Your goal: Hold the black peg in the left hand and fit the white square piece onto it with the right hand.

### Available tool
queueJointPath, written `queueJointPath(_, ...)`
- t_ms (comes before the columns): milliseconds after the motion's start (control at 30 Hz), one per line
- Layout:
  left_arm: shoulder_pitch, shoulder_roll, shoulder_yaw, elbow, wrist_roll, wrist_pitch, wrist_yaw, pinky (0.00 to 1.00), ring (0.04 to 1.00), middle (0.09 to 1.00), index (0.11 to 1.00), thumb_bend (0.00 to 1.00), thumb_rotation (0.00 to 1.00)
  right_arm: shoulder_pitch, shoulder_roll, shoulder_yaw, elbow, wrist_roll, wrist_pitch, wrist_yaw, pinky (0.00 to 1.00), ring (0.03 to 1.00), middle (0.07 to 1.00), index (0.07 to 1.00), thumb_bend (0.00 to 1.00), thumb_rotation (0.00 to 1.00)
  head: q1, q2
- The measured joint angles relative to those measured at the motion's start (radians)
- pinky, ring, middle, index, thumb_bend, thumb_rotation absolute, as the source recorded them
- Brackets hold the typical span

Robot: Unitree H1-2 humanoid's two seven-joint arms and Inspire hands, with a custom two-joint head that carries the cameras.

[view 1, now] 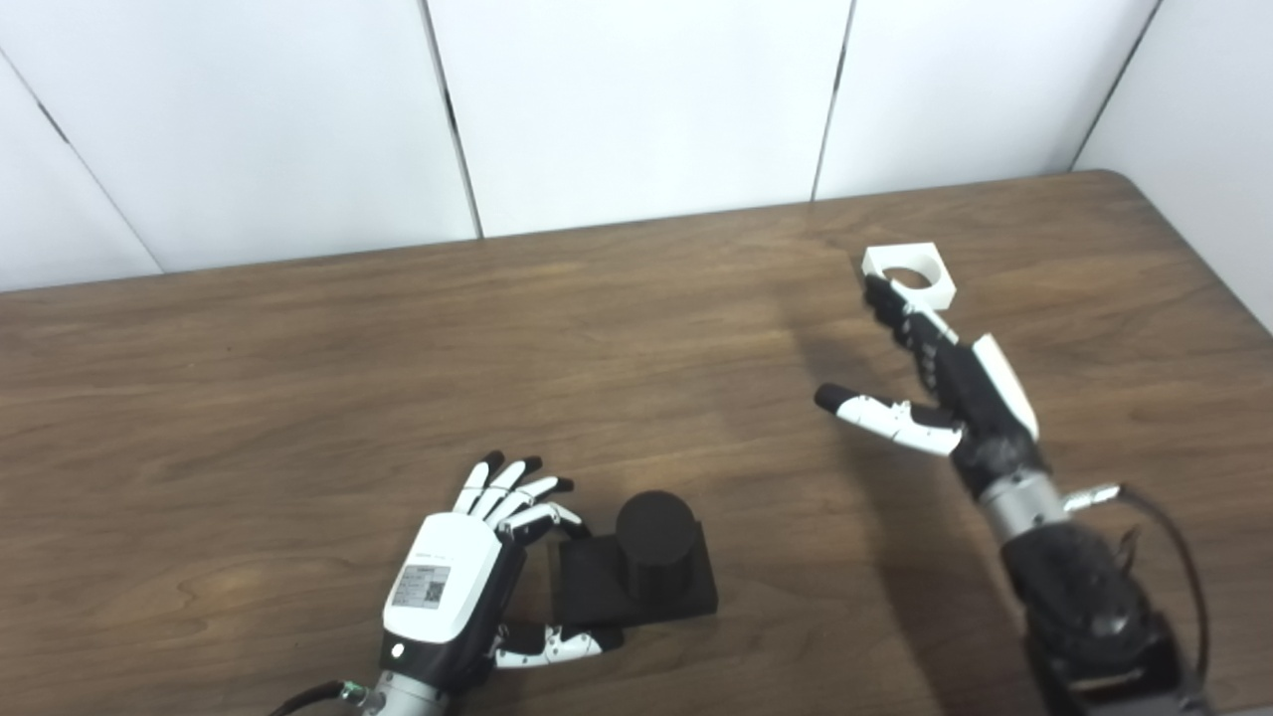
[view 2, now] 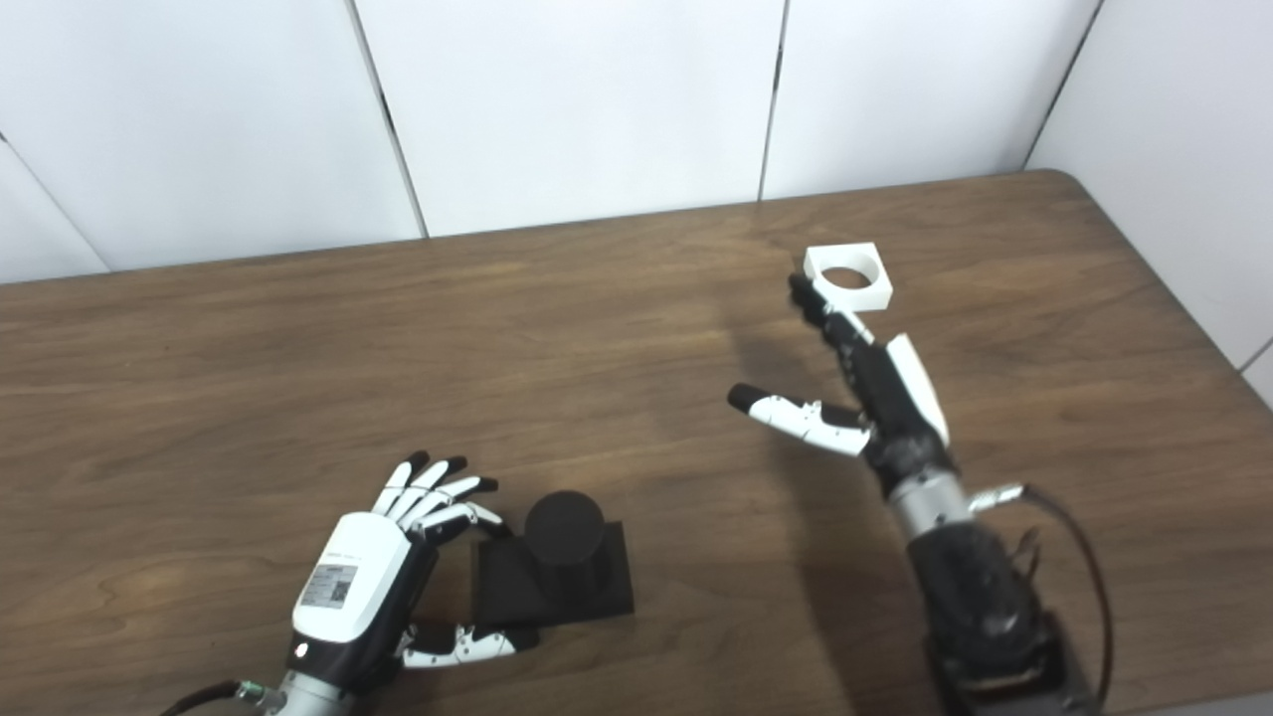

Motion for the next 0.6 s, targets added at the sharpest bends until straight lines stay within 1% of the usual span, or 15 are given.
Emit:
queueJointPath(33,0.001,0.0,0.0,0.0,0.0,-0.001,0.0,1.0,0.922,0.819,0.486,0.52,0.05,-0.008,-0.032,0.006,0.008,-0.02,0.001,0.019,0.99,0.984,0.979,0.989,0.84,0.37,0.0,0.0)
queueJointPath(100,0.001,-0.001,-0.001,0.0,0.0,-0.001,0.0,1.0,0.921,0.815,0.486,0.52,0.05,-0.025,-0.087,0.011,0.024,-0.07,0.016,0.05,0.93,0.98,0.981,0.995,0.89,0.36,-0.003,-0.008)
queueJointPath(133,0.001,-0.001,-0.001,0.0,0.001,0.0,0.0,1.0,0.92,0.814,0.486,0.52,0.05,-0.037,-0.112,0.012,0.043,-0.096,0.028,0.064,0.91,0.982,0.985,0.997,0.9,0.35,-0.003,-0.012)
queueJointPath(167,0.001,-0.001,-0.001,0.0,0.002,0.0,0.0,1.0,0.915,0.811,0.486,0.52,0.05,-0.048,-0.133,0.011,0.054,-0.119,0.039,0.075,0.93,0.994,0.995,0.999,0.92,0.34,-0.006,-0.023)
queueJointPath(200,0.002,-0.001,-0.001,-0.001,0.003,0.0,0.0,1.0,0.915,0.81,0.486,0.52,0.05,-0.059,-0.151,0.012,0.064,-0.136,0.042,0.081,0.93,0.996,0.996,1.0,0.93,0.34,-0.006,-0.023)
queueJointPath(233,0.002,-0.001,-0.001,-0.001,0.006,0.0,0.0,1.0,0.913,0.809,0.486,0.52,0.05,-0.07,-0.167,0.013,0.07,-0.154,0.047,0.093,0.93,0.998,0.998,1.0,0.93,0.34,-0.012,-0.037)
queueJointPath(333,0.003,-0.001,-0.001,-0.003,0.009,0.001,0.0,1.0,0.913,0.811,0.486,0.52,0.05,-0.113,-0.205,0.022,0.079,-0.216,0.057,0.119,0.99,1.0,1.0,0.983,0.96,0.33,-0.014,-0.048)
queueJointPath(400,0.004,-0.002,-0.002,-0.005,0.017,0.003,0.0,1.0,0.911,0.808,0.485,0.52,0.05,-0.143,-0.234,0.054,0.08,-0.286,0.073,0.145,1.0,1.0,1.0,0.965,0.97,0.31,-0.009,-0.055)
queueJointPath(467,0.007,-0.004,-0.004,-0.011,0.025,0.012,0.0,1.0,0.914,0.807,0.485,0.52,0.05,-0.173,-0.272,0.088,0.081,-0.342,0.089,0.193,1.0,1.0,1.0,0.955,0.98,0.28,-0.011,-0.063)
queueJointPath(533,0.012,-0.006,-0.008,-0.026,0.039,0.03,-0.005,1.0,0.916,0.807,0.486,0.52,0.05,-0.202,-0.304,0.115,0.081,-0.392,0.113,0.243,1.0,1.0,1.0,0.957,0.98,0.27,-0.018,-0.071)
queueJointPath(600,0.013,-0.006,-0.01,-0.032,0.051,0.035,-0.006,1.0,0.917,0.805,0.485,0.52,0.05,-0.233,-0.331,0.138,0.08,-0.442,0.131,0.296,1.0,1.0,1.0,0.953,0.99,0.26,-0.032,-0.087)
